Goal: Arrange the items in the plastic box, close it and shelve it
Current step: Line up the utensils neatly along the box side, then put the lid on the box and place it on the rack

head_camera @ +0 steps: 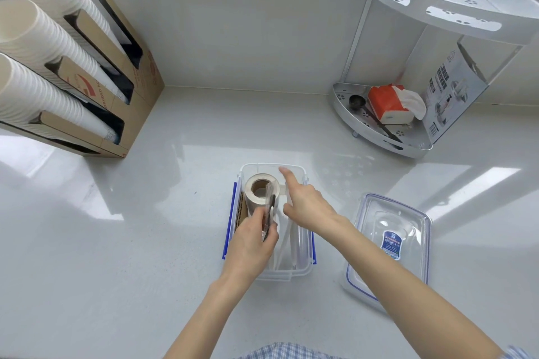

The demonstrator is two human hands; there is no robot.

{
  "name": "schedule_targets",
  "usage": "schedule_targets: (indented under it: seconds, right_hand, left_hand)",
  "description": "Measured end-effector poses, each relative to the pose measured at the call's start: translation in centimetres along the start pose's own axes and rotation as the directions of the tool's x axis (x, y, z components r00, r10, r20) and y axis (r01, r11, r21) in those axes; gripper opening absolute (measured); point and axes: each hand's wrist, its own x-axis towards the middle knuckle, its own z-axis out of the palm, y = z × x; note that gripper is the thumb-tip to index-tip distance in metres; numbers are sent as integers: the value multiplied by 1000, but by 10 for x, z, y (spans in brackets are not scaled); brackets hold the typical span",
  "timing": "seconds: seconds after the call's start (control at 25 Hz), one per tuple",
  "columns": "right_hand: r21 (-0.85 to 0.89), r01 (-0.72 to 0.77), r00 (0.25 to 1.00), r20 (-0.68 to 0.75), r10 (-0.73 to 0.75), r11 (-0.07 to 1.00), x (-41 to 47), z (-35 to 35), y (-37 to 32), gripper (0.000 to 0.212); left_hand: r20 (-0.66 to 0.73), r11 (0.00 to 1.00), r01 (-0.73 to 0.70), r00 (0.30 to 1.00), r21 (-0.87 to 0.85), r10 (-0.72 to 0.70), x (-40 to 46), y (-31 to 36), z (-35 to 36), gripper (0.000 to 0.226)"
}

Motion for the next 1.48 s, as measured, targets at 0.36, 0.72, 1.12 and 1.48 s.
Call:
schedule_targets:
  seconds: [0.36,0.72,1.12,1.48]
  right_hand:
    - [-361,-47,998,14,55,932,7,11,-9,43]
    - [-436,128,977,-100,-189,891,-4,22,-4,26]
    - [-619,358,934,231,-273,699,-10,31,14,27]
    - [247,218,964,-203,-170,944,-24,15,10,41]
  left_hand:
    - [0,1000,0,1000,2,0,0,-1,0,6]
    - [-9,1000,-23,1000,-17,23,2,-2,1,6]
    - [-54,996,-50,997,67,54,5,-7,2,12]
    - [7,988,-26,1000,149,25,12,4,1,10]
